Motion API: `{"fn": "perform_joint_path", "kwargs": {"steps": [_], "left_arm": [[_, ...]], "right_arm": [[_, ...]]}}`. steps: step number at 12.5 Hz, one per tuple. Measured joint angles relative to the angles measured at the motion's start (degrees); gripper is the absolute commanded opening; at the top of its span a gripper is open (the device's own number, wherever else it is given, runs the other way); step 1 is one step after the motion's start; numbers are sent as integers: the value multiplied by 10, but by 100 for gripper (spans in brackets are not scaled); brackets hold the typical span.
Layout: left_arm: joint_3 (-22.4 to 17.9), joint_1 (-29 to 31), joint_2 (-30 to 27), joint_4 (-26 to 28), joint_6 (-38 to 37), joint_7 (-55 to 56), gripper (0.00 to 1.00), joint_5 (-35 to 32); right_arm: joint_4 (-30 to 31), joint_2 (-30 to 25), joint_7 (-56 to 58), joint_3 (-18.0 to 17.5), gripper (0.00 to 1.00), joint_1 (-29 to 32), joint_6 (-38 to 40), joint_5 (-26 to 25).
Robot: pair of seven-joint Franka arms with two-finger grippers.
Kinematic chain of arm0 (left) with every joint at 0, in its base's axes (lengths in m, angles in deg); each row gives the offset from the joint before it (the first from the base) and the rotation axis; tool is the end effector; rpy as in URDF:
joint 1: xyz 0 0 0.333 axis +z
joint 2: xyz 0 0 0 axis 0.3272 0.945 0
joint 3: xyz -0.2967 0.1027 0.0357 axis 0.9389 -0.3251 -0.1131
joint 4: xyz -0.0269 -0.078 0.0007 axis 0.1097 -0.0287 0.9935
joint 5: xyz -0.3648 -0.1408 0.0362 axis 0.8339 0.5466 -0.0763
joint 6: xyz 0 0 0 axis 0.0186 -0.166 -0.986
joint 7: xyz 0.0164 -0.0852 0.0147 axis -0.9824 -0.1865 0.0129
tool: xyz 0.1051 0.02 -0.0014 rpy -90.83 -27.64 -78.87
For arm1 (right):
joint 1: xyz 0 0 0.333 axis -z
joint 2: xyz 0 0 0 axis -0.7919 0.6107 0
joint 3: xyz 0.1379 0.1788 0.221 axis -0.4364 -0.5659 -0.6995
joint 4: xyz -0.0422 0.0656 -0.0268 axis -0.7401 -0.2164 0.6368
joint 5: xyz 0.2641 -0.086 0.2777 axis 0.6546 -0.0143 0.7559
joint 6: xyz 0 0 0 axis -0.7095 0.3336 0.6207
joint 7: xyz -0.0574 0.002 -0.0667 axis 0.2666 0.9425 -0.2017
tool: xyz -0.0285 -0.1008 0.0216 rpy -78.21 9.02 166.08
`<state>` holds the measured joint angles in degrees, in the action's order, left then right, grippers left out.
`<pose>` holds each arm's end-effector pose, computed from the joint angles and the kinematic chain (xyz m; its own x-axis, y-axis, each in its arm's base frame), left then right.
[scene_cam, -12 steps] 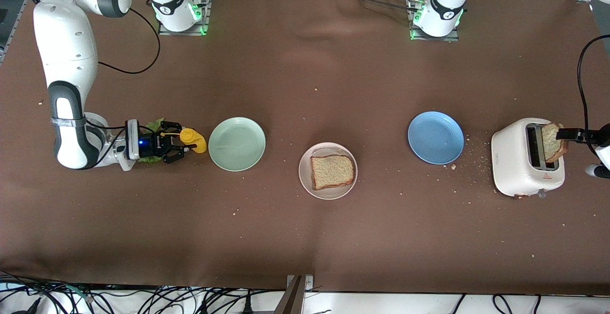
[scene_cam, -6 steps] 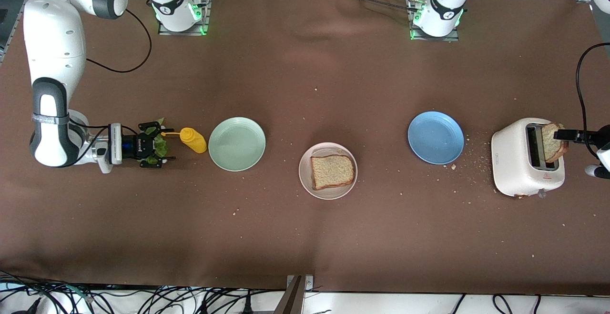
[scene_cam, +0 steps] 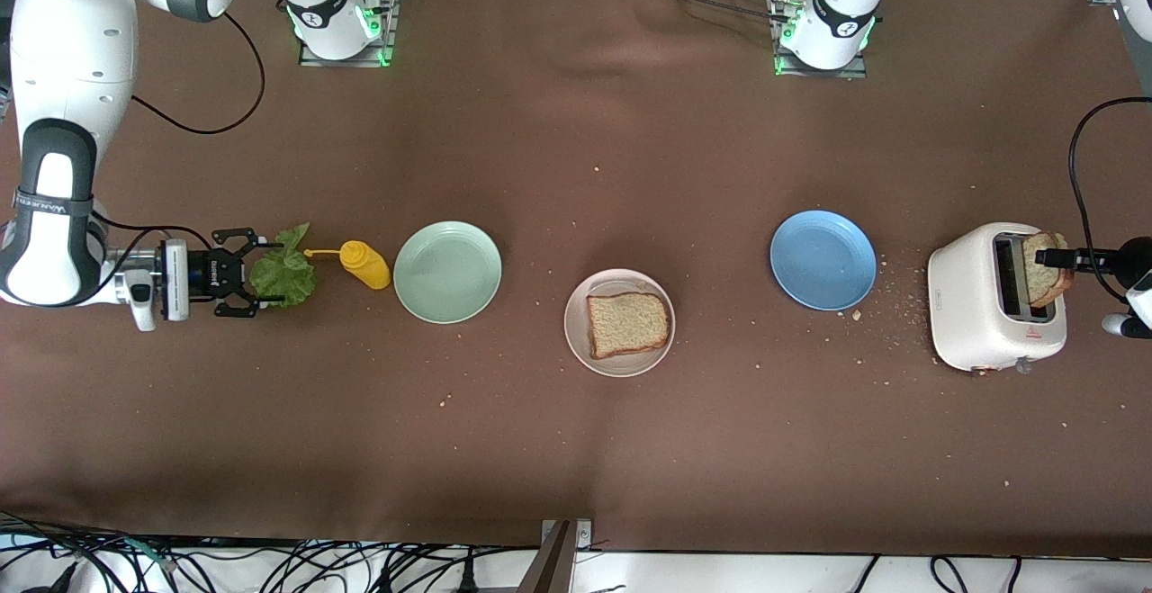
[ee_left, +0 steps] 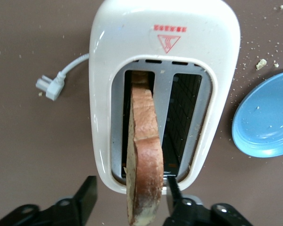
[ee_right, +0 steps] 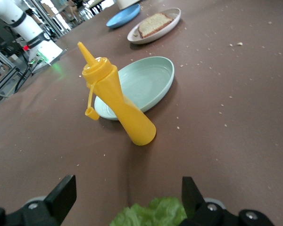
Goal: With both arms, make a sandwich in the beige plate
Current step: 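Lower the mustard bottle to the table and open the right gripper, then grasp the lettuce leaf with the right gripper while the left gripper grasps toast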
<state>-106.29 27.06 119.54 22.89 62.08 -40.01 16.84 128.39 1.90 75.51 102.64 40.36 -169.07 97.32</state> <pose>0.6284 0.2379 0.3567 0.9025 0.0255 -0.4300 0.0522 -0.9974 0.0504 0.6104 -0.1322 0.2013 0.4323 0.5963 0.6764 0.8829 -0.1272 -0.4521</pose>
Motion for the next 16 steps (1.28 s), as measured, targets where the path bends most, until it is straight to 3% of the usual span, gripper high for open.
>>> {"fn": "perform_joint_path", "kwargs": {"steps": [2,4,8,12,14,16], "left_arm": [[5,-1,0,1,-36,62,0,0],[6,-6,3,1,-45,79,0,0],[6,-10,4,1,-45,80,0,0],[7,-11,4,0,-45,63,0,-19],[7,-13,4,-2,-45,44,0,-25],[8,-14,4,-5,-45,30,0,-26]], "right_arm": [[1,-6,-80,94,99,-80,-32,-21],[4,-6,-161,135,99,-131,-95,-60],[38,22,-273,136,99,-146,-191,-92],[45,50,-397,136,92,-173,-204,-116],[46,50,-447,137,76,-195,-205,-124],[47,50,-472,137,43,-205,-209,-126]]}}
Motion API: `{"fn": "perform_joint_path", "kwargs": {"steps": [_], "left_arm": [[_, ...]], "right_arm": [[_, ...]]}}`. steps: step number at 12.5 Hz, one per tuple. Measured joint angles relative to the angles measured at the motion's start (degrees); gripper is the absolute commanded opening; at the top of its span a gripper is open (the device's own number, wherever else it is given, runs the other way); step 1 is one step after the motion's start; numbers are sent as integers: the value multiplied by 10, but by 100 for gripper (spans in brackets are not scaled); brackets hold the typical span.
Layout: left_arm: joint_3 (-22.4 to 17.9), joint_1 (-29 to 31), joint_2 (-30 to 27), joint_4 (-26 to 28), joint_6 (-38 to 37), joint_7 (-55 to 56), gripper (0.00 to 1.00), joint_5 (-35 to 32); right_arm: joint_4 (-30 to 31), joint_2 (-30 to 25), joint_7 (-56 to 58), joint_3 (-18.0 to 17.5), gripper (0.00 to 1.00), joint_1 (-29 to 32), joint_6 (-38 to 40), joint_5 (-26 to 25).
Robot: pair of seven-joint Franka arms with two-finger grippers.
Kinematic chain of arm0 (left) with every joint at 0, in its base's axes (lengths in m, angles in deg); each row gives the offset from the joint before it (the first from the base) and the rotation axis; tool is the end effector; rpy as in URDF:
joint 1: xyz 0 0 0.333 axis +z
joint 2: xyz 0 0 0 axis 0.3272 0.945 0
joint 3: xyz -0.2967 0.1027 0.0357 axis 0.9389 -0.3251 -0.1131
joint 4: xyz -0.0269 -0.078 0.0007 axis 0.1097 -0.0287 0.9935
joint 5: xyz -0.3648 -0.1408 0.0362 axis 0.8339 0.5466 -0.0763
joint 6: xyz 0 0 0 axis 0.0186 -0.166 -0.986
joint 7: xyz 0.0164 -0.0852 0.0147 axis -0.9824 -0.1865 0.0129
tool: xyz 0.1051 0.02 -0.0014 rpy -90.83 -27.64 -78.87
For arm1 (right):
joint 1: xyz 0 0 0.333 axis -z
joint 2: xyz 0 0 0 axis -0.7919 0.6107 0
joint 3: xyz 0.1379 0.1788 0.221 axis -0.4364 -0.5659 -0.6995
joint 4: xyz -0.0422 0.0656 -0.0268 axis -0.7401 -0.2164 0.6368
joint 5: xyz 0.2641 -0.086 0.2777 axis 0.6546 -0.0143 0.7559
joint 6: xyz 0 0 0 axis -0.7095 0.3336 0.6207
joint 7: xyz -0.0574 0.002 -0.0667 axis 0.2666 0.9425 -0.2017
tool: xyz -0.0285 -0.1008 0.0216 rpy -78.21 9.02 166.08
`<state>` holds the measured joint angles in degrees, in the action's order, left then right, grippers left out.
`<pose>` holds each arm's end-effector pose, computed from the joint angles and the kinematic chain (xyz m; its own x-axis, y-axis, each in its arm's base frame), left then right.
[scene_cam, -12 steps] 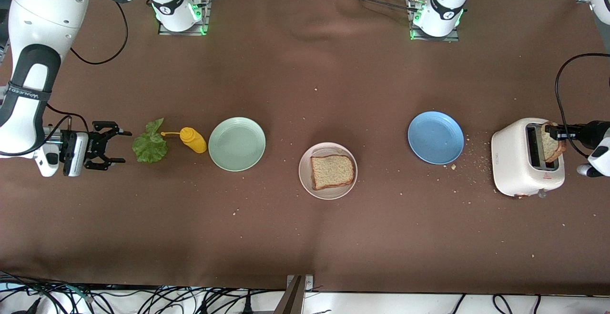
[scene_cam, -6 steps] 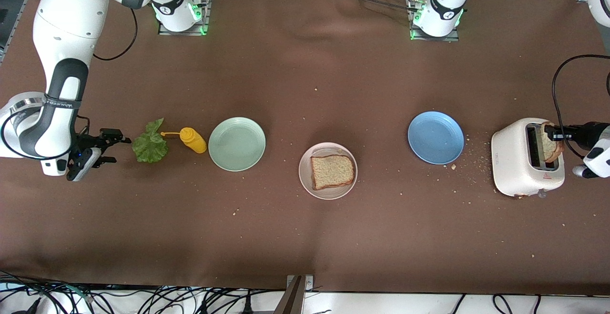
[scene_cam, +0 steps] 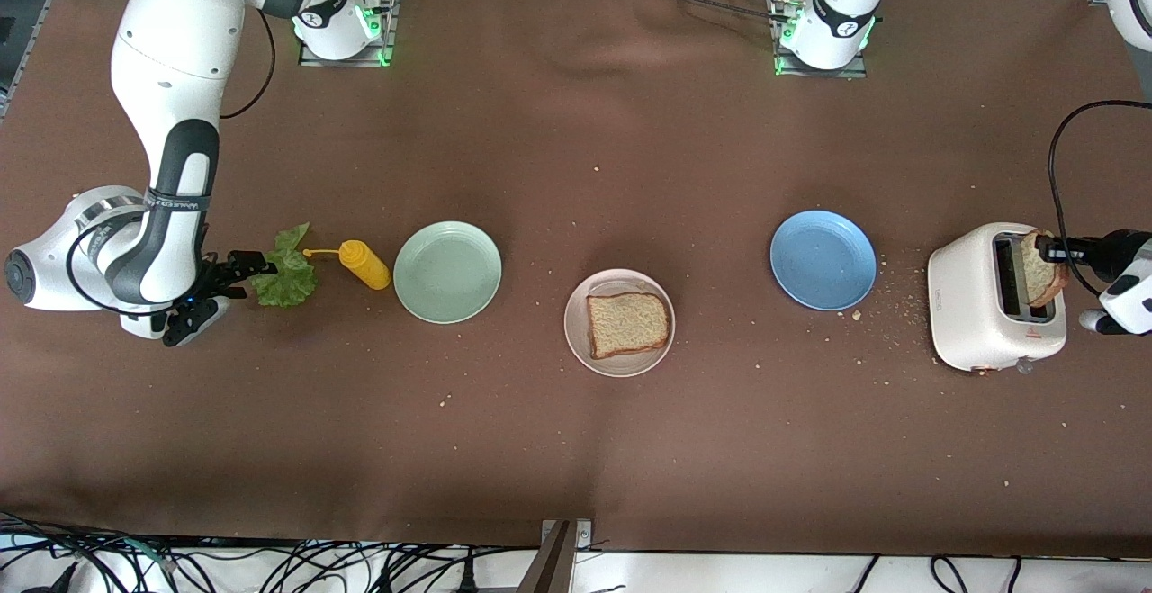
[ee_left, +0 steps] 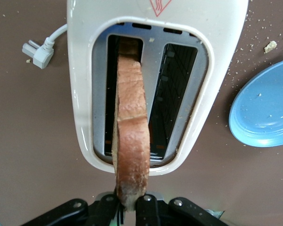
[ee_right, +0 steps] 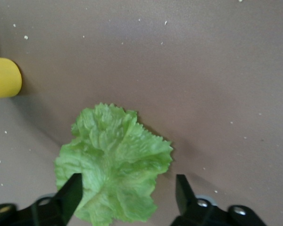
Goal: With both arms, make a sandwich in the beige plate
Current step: 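Grasp the lettuce leaf with the right gripper while the left gripper grasps toast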
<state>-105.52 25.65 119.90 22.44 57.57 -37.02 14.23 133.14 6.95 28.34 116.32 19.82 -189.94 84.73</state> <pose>0.6262 0.2172 0.3531 0.8595 0.0432 -0.5093 0.0597 -0.9981 0.0161 0.6195 -0.0988 0.1899 0.8587 0.5053 -0.0857 0.4416 -0.8143 -0.3767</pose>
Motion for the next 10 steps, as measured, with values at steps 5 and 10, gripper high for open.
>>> {"fn": "perform_joint_path", "kwargs": {"steps": [5,10], "left_arm": [[0,-6,0,-3,3,-8,0,-3],[6,-28,0,-4,6,-34,0,-100]], "right_arm": [[11,8,-6,0,14,-2,-2,0],[13,13,-7,0,0,-2,-4,-1]]}}
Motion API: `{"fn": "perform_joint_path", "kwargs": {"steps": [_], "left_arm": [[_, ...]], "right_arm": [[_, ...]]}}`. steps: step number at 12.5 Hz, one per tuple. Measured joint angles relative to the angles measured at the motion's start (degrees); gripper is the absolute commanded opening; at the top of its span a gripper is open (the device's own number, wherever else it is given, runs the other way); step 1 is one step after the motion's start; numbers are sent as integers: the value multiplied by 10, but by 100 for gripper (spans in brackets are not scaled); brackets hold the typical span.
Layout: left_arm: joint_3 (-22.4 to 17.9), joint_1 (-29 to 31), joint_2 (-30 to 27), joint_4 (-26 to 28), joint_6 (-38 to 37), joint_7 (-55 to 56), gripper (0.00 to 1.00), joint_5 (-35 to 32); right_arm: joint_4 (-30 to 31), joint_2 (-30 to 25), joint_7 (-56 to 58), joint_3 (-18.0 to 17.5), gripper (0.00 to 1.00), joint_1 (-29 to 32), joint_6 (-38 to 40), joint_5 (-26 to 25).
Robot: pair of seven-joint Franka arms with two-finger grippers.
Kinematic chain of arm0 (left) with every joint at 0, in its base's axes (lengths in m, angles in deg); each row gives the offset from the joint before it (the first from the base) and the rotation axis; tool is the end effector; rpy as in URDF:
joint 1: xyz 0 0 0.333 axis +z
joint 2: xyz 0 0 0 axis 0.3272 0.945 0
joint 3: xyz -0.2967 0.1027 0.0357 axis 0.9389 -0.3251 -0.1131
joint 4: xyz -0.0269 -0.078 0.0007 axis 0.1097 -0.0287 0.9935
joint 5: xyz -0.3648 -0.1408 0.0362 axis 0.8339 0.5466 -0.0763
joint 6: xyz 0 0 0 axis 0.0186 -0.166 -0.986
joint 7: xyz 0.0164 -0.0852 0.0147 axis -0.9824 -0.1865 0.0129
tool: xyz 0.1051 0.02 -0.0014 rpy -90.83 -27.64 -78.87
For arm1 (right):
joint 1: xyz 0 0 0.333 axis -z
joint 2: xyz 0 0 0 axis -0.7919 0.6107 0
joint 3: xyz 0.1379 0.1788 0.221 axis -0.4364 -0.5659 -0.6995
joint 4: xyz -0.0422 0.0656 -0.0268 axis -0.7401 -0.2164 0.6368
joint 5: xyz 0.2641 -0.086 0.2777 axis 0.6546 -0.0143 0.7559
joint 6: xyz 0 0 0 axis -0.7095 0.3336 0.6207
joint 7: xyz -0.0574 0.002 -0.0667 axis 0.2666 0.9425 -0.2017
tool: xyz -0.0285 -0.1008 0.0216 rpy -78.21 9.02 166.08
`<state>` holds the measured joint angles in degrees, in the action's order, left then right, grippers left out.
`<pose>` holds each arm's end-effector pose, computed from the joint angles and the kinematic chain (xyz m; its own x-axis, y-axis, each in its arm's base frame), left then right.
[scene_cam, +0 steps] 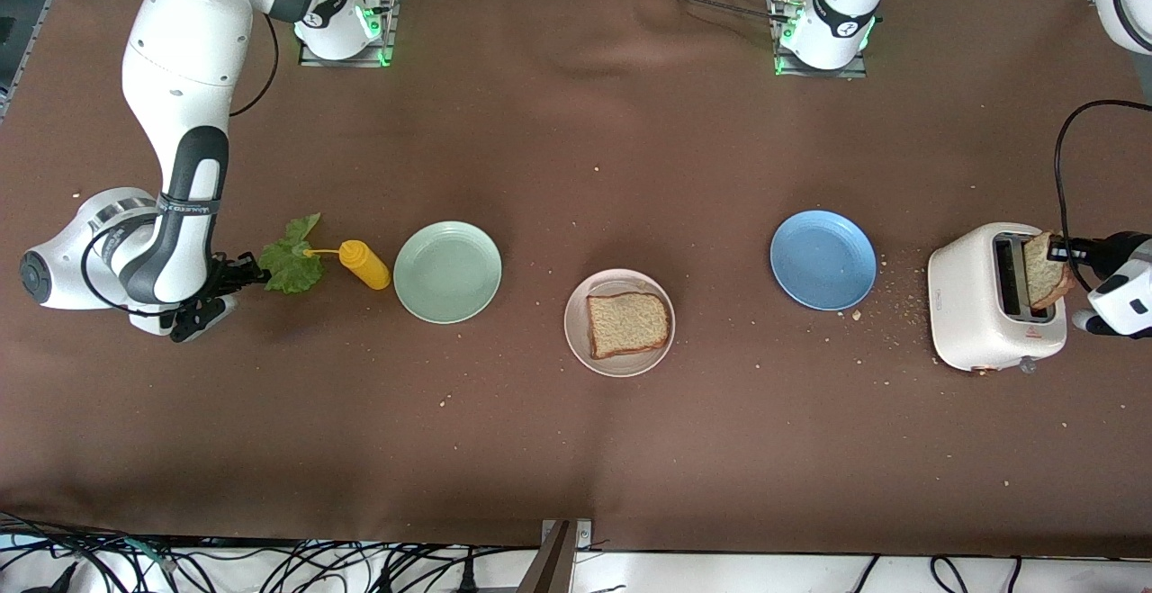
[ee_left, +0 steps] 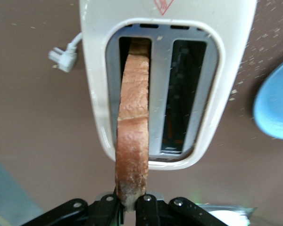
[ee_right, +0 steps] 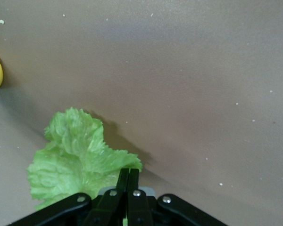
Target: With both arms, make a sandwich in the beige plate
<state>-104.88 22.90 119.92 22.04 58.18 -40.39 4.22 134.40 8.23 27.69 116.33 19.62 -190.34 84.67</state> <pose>0.6351 0.2012 0.3598 0.8357 -0.0361 -0.5479 -0.1104 -0.9885 -0.1033 0.6098 -0.1035 0.1738 0.8654 0.4854 -0.1243 0.4117 -0.8302 -0.3758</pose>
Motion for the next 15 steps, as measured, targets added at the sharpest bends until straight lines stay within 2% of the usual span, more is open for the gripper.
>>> {"fn": "perform_joint_path", "kwargs": {"steps": [2,4,7,12,15], "left_arm": [[3,-26,0,-1,0,-15,0,-37],[3,-34,0,-11,0,-18,0,-43],[0,-34,-1,-41,0,-26,0,-43],[2,-34,-18,-85,-3,-30,0,-42],[5,-38,-42,-91,-12,-30,0,-9]], "right_arm": [[0,0,0,0,0,0,0,0],[0,0,0,1,0,0,0,0],[-2,0,0,7,0,-3,0,-16],[-30,-1,-6,42,0,-4,38,-37],[-56,-1,-11,59,0,-4,66,-54]]}}
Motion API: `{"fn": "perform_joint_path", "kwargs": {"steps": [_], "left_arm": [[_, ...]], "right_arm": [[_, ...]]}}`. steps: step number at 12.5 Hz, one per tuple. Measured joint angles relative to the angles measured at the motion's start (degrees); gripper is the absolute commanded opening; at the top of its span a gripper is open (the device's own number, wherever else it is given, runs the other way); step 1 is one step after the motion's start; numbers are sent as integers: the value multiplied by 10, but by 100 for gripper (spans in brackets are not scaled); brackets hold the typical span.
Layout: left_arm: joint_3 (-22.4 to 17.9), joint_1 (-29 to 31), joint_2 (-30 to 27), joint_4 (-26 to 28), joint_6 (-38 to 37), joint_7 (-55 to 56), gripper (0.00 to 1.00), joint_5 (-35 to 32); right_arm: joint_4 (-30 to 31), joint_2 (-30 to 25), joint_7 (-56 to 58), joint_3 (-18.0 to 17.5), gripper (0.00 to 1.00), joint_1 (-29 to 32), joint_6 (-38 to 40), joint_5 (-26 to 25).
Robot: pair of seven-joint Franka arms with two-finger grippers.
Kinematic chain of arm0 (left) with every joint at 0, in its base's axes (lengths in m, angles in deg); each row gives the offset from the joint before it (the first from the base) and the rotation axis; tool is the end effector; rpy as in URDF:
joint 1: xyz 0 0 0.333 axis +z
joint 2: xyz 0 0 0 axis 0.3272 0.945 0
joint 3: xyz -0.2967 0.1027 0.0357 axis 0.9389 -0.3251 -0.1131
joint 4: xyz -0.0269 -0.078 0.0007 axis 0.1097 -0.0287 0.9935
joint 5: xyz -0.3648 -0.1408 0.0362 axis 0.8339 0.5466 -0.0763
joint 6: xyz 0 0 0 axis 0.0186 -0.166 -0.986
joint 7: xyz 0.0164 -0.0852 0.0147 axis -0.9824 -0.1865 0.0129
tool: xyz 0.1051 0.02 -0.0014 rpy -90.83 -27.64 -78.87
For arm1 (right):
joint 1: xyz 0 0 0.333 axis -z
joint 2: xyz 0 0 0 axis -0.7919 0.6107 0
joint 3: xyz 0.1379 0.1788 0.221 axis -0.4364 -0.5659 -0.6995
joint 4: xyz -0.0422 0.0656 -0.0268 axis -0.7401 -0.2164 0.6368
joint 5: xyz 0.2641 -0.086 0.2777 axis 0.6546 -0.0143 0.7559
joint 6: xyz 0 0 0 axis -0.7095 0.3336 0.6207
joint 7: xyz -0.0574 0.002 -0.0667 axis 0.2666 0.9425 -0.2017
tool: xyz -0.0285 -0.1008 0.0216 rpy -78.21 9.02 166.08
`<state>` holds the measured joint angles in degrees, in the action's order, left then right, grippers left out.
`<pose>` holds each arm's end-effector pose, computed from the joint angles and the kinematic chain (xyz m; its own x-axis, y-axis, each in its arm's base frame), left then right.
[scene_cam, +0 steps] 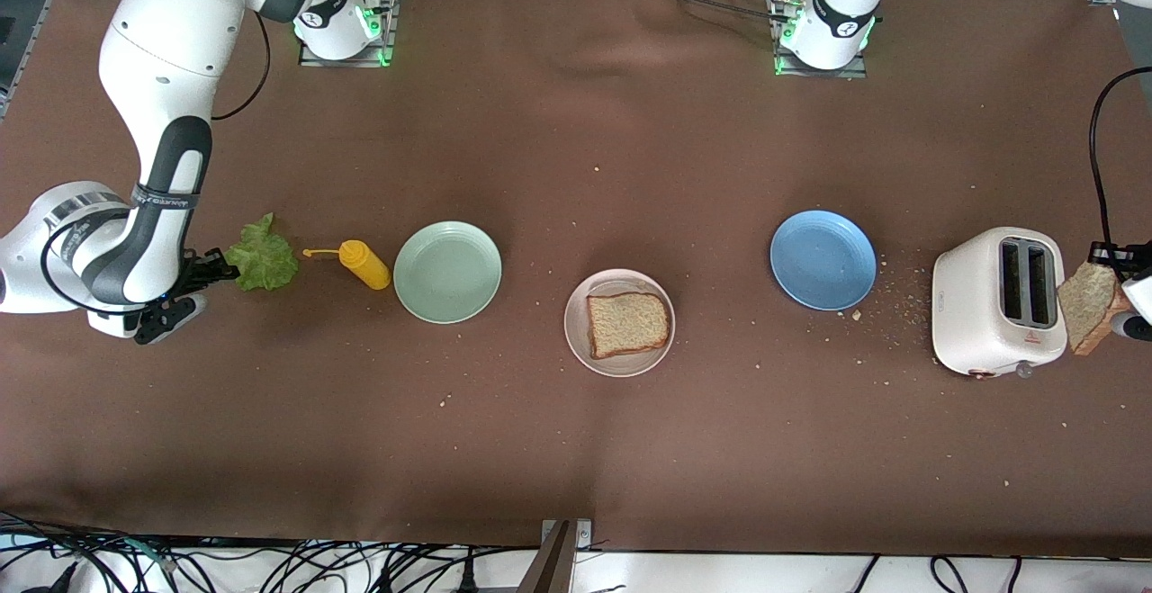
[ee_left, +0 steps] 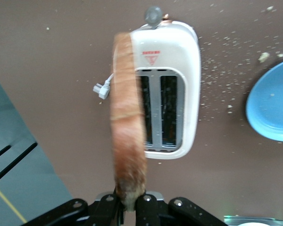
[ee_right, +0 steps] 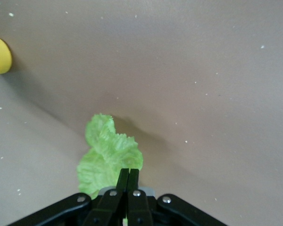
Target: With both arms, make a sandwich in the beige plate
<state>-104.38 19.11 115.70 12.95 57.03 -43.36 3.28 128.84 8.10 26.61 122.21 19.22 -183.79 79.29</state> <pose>0.6623 0.1510 0.4750 0.9128 -0.1469 -0.3811 -0.2216 -0.9619 -0.1601 0.6260 -0.1233 0.2329 0.8417 0.5078 -0.1836 0.4353 -0.8393 -0.3257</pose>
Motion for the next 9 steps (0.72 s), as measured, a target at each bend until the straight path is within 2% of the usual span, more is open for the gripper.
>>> {"fn": "perform_joint_path", "kwargs": {"steps": [3,6,9], "left_arm": [[0,-2,-15,0,-42,0,0,89],[-1,-2,-21,0,-74,7,0,198],[3,-10,-20,7,-128,41,0,269]], "right_arm": [[-49,-1,-5,40,0,-2,70,-17],[-116,-3,-28,91,0,-9,176,-24],[-185,-5,-75,149,0,-32,277,-26]]}}
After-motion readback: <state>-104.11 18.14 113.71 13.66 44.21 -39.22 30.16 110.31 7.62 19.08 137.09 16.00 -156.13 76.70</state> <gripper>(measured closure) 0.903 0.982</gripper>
